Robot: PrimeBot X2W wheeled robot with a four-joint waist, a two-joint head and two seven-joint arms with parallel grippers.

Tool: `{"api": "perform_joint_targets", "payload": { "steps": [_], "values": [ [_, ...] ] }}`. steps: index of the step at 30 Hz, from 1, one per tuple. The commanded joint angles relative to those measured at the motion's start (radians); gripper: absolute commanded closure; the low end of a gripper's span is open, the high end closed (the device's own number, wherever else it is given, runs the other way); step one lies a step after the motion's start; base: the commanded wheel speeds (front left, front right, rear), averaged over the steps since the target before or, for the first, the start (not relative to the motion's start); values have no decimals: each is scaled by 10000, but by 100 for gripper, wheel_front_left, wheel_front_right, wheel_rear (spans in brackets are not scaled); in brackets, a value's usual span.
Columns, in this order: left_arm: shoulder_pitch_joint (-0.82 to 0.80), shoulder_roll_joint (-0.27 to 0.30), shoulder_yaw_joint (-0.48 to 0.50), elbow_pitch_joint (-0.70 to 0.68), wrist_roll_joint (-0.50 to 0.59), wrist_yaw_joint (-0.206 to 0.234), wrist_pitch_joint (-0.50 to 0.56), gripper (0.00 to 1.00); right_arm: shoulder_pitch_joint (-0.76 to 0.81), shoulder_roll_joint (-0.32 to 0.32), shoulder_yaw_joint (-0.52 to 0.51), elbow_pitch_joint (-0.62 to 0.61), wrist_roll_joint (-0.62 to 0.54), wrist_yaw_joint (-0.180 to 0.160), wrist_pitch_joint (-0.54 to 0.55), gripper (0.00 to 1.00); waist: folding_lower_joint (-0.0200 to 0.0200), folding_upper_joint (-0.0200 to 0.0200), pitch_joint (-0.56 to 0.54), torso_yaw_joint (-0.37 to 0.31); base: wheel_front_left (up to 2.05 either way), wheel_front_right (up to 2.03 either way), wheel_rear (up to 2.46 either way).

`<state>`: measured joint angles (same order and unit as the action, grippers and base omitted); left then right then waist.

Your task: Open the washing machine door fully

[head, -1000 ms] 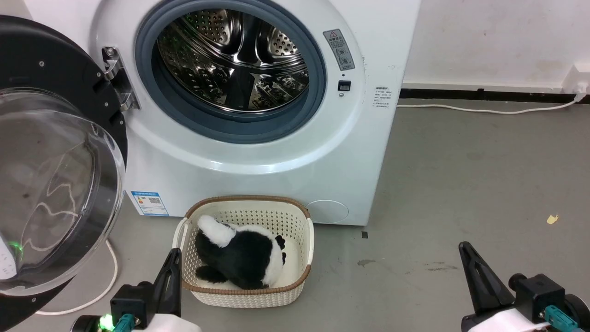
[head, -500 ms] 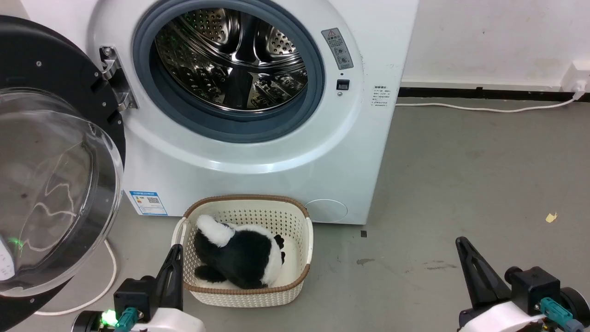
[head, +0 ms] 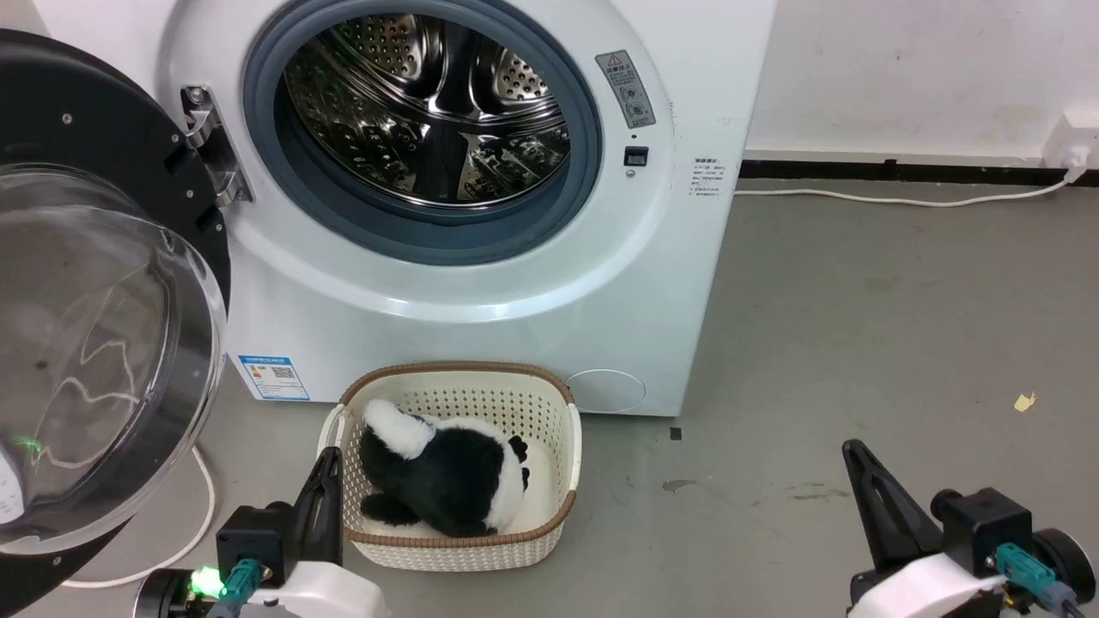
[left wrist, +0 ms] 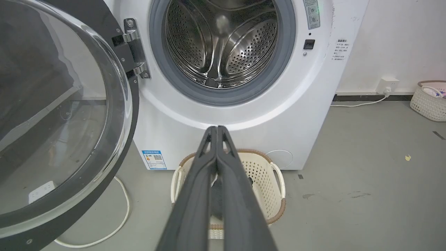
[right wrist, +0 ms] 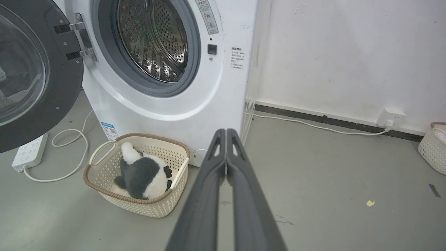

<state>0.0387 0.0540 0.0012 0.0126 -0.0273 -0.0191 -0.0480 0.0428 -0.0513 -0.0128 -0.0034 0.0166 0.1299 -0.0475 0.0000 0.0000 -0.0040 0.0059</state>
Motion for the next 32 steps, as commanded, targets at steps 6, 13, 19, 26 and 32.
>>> {"api": "perform_joint_targets", "payload": {
  "steps": [6,13,19,26,32],
  "values": [
    [-247,-7,-10,-79,142,118,191,100,-271,10,58,23,-93,7,183,100,0,0,14,-21,0,0,0],
    [-316,-22,-11,-102,207,154,334,100,-349,10,92,28,-129,7,327,100,0,0,27,-40,0,0,0],
    [-375,-35,-12,-122,262,185,456,100,-415,11,122,33,-160,8,450,100,0,0,38,-56,0,0,0],
    [-387,-38,-12,-126,273,191,480,100,-428,11,128,34,-166,8,475,100,0,0,40,-59,0,0,0],
    [-387,-38,-12,-126,273,191,480,100,-428,11,128,34,-166,8,475,100,0,0,40,-59,0,0,0]
  ]
}}
